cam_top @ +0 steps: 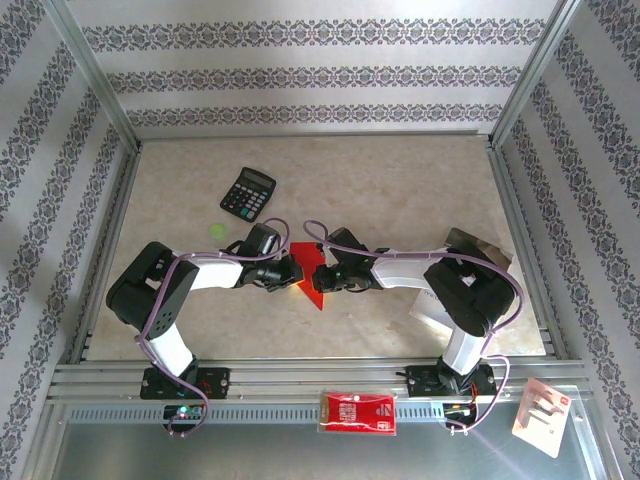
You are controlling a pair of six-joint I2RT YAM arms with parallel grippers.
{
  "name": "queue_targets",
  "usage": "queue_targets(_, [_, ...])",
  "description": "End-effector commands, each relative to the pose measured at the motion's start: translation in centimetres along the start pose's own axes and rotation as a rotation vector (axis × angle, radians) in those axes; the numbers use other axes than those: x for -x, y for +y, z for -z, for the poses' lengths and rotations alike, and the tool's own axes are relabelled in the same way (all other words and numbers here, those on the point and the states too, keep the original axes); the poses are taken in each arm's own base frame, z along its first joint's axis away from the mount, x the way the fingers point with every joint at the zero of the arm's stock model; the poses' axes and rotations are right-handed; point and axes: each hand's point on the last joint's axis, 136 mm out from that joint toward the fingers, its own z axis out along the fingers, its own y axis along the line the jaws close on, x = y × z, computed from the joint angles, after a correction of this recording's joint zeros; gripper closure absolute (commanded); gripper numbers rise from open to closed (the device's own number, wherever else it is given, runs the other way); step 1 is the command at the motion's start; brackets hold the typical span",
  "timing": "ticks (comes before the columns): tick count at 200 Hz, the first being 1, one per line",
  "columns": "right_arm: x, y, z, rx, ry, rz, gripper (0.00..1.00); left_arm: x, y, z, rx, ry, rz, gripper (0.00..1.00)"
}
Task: Fold a paper plane with a square sheet of paper (pick it up from the middle)
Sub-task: Third fold the triangle at the center of the table.
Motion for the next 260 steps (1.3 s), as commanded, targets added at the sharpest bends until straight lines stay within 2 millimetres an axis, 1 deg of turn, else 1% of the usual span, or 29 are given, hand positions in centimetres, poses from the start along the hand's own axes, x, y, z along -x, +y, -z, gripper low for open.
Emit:
queue_targets(1, [-3.5,-4.0,-0.7,-0.135,0.119,-0.049,1.0,-0.8,3.5,-0.5,0.104,0.017,0.028,1.0])
queue_targets(37, [-2.5,-2.9,0.1,-0.113,0.098,-0.038,0.9,-1.6,4.9,-0.7,0.13,0.021,0.037,1.0])
queue_targets(78, [-1.2,-1.9,2.2,-0.096,0.057,-0.027,0.8,-2.3,6.0,-0.7,0.155,0.029,0.045,1.0])
queue_targets(99, [-1.2,-1.5,3.5,-0.091,0.037,-0.025,0.77,-2.4,6.2,-0.6,0.169,0.031,0.042,1.0])
queue_targets(118, [-1.6,-0.9,4.4,-0.06,0.021,-0.024,0.76,-2.4,6.3,-0.6,0.176,0.033,0.042,1.0])
queue_targets(133, [-2.2,0.8,4.4,0.012,0.019,-0.015,0.76,-2.4,6.4,-0.6,0.182,0.033,0.041,1.0])
queue_targets(155, [-3.0,3.4,3.8,0.074,0.035,0.032,0.79,-2.3,6.4,-0.5,0.189,0.033,0.042,1.0])
queue_targets(175, [-2.9,5.7,3.3,0.124,0.043,0.073,0.81,-2.3,6.5,-0.5,0.195,0.032,0.041,1.0])
queue_targets(189, [-2.8,6.4,2.6,0.133,0.059,0.084,0.82,-2.3,6.5,-0.5,0.197,0.033,0.04,1.0])
queue_targets(206, [-2.9,6.3,1.7,0.123,0.085,0.087,0.84,-2.3,6.6,-0.6,0.197,0.036,0.038,1.0])
queue_targets(228, [-3.4,4.9,0.6,0.087,0.124,0.08,0.87,-2.3,6.6,-0.6,0.199,0.039,0.036,1.0])
queue_targets(260, [-4.6,2.4,0.0,0.048,0.153,0.047,0.9,-2.3,6.5,-0.6,0.202,0.04,0.033,1.0])
